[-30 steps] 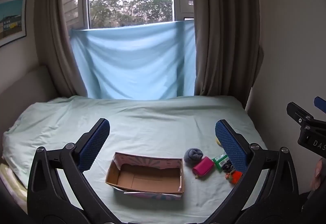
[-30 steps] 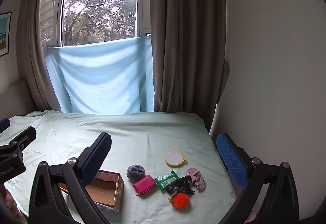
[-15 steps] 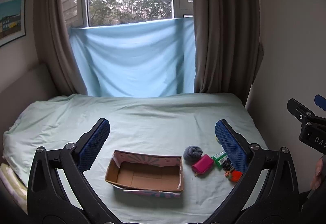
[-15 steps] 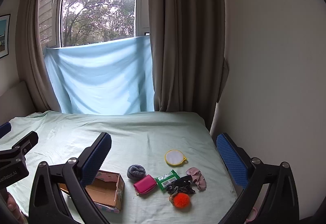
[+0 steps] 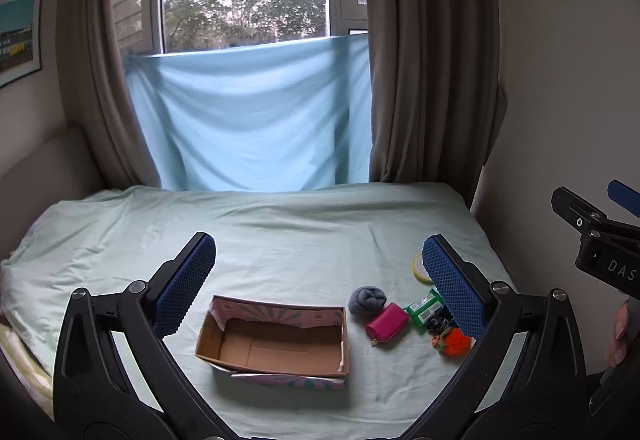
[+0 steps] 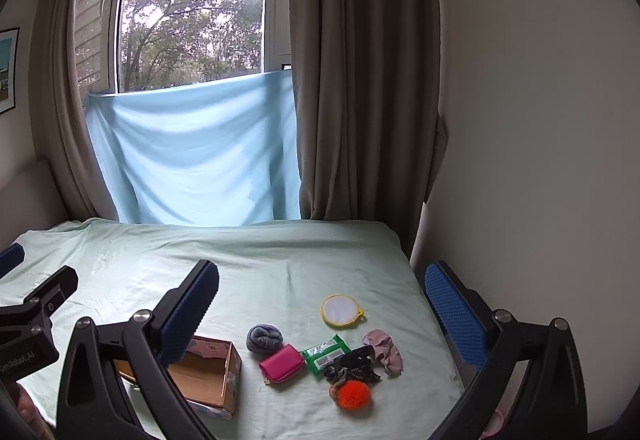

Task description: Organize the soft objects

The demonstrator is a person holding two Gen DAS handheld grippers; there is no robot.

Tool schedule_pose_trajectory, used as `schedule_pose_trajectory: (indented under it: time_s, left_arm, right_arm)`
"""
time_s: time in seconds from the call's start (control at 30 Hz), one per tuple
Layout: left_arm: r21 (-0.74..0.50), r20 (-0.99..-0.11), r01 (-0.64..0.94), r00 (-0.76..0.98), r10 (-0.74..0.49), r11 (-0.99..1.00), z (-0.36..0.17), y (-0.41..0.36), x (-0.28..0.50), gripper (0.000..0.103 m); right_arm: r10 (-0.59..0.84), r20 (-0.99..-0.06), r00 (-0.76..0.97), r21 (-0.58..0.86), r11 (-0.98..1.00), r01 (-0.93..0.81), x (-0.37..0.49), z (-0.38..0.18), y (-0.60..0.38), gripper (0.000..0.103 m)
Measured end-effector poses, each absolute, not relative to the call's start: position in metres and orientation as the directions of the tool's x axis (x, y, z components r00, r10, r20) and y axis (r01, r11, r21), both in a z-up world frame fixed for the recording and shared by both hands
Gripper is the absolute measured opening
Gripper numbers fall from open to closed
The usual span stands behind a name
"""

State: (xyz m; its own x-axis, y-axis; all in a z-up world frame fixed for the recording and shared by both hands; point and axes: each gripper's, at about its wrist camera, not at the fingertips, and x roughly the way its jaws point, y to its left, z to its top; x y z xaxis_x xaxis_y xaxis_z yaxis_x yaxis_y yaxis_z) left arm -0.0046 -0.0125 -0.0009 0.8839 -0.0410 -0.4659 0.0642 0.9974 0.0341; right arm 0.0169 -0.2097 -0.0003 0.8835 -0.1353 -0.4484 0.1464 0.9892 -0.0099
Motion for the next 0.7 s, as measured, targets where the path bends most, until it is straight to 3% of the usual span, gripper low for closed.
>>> schedule_pose_trajectory:
  time_s: [0.7]
  left_arm:
    - [0.007, -0.469, 0.057, 0.882, -0.047, 0.998, -0.0047, -0.0112, -0.0019, 0.103]
  right_arm:
    - [-0.121, -0.454, 0.883, -0.015, 0.992, 0.128, 0.0185, -0.0045, -0.2105, 0.103]
